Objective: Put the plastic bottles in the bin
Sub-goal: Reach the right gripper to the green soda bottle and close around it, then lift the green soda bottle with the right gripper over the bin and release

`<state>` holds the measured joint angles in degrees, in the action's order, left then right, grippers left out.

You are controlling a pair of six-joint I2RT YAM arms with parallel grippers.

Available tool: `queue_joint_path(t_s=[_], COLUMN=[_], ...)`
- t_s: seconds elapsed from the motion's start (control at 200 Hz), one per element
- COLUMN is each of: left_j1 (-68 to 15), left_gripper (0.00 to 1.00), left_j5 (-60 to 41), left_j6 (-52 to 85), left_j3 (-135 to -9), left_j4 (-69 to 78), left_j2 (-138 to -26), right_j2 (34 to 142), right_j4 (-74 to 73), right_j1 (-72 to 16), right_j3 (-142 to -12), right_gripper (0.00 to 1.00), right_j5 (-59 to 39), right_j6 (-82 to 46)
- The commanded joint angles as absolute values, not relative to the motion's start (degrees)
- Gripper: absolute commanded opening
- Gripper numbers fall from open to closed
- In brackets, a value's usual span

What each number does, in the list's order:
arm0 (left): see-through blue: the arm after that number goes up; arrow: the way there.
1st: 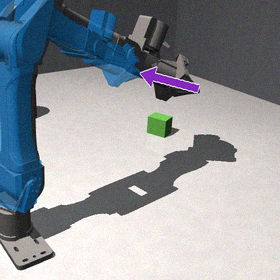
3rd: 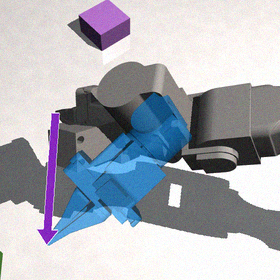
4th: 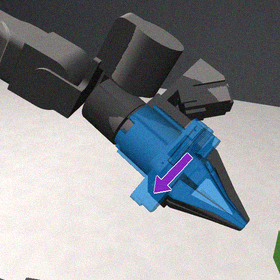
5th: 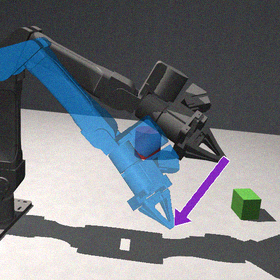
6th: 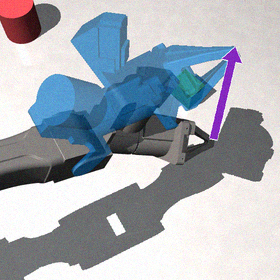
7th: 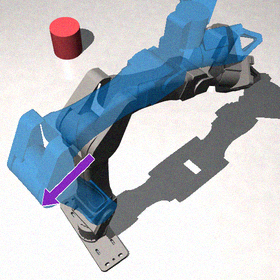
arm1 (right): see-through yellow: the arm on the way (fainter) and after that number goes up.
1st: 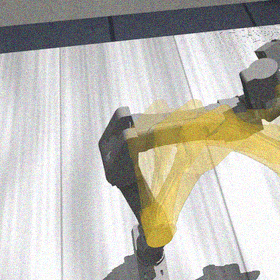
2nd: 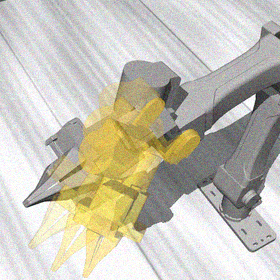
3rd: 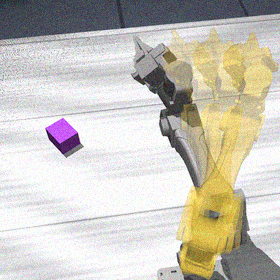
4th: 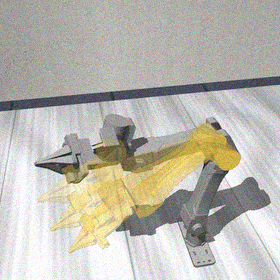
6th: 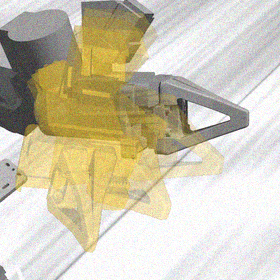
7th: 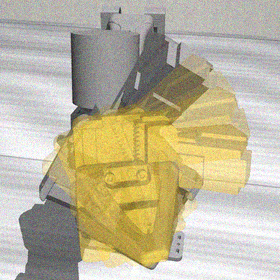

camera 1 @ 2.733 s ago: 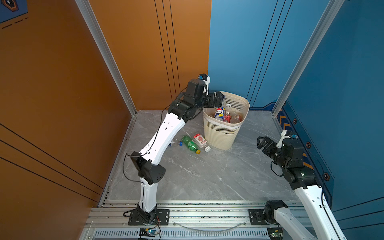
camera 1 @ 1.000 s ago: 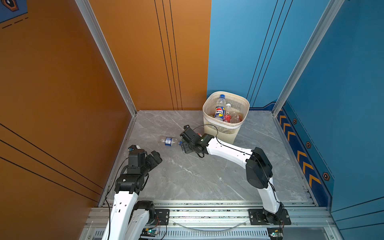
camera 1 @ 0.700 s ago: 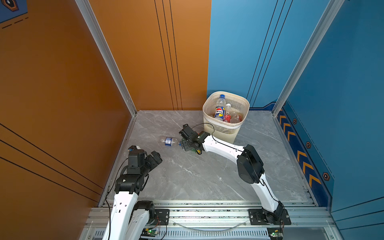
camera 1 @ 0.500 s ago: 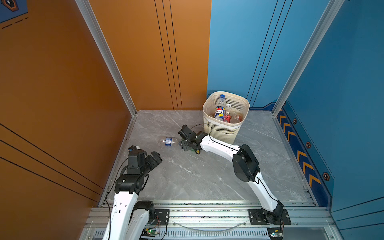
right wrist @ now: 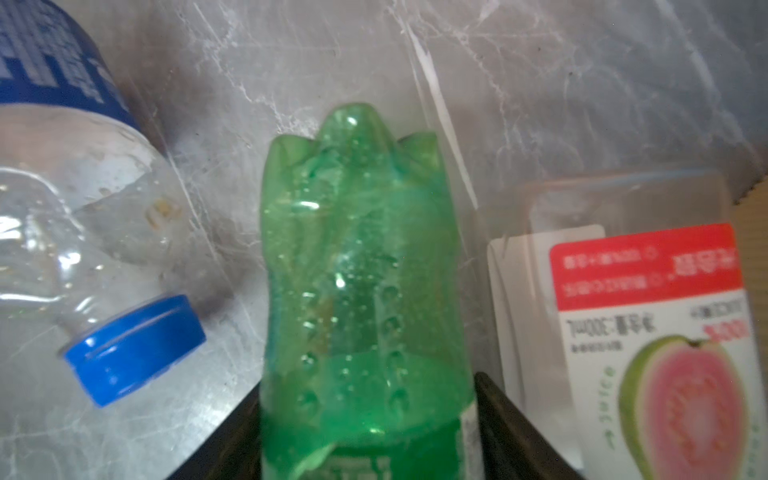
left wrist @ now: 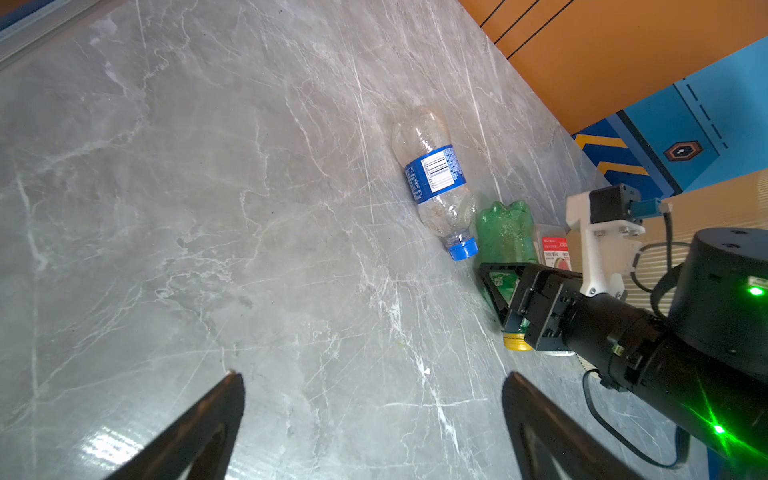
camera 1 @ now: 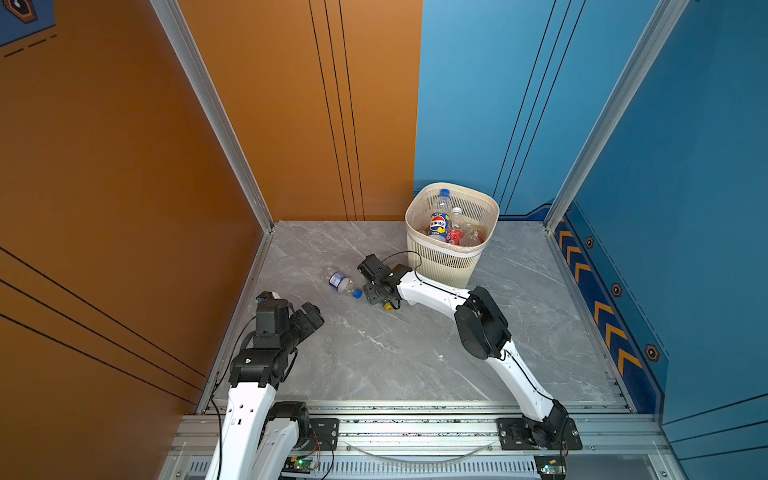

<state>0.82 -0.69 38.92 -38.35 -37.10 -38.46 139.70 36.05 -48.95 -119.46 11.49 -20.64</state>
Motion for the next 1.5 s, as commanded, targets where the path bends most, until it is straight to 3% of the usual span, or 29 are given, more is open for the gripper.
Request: queue_joint_path(t_s=[0.0,0.23,0.41,0.781,0.961,1.181,1.492], left_j1=[1.4,1.8,2.1,2.6,2.7,2.8,2.8], left_gripper=[0.98,0.98,0.97,0.98,0.98,0.98,0.98], left_j5=[-2.0,-1.6,-1.5,-2.8,-3.1,-3.2,-3.9], left_j6=[39.4,39.5,39.6,39.9,39.8,39.8,39.1], left_j3=[-37.5,-37.3,-37.2,-35.8,-35.6,-35.1,-35.5], left_j4=[-37.9,-37.8,-37.8,-35.9,-35.4,-34.8,-33.3], left_j2=[-38.6,-38.6,-38.4,-38.2,-39.0,-39.0,-41.1], right_j2=[139.5,133.8,125.2,98.1,92.6,87.2,79.9], right_j4=[36.6,36.8,36.2,27.3,28.5,29.2,22.9], right_j1=[-49.1,-51.4,-54.0,-61.3,-61.6,-56.9,-41.9], right_j3=[-121.4,-120.7,-117.6,-89.5,-86.9,-91.1,-91.7], right_gripper=[0.65,0.56,0.54,0.54,0.54,0.54,0.55], right_j5=[10.6,11.7,12.6,17.6,18.8,18.8,19.2], right_j6=[-20.0,-18.8,-18.6,-26.6,-27.2,-24.6,-25.5])
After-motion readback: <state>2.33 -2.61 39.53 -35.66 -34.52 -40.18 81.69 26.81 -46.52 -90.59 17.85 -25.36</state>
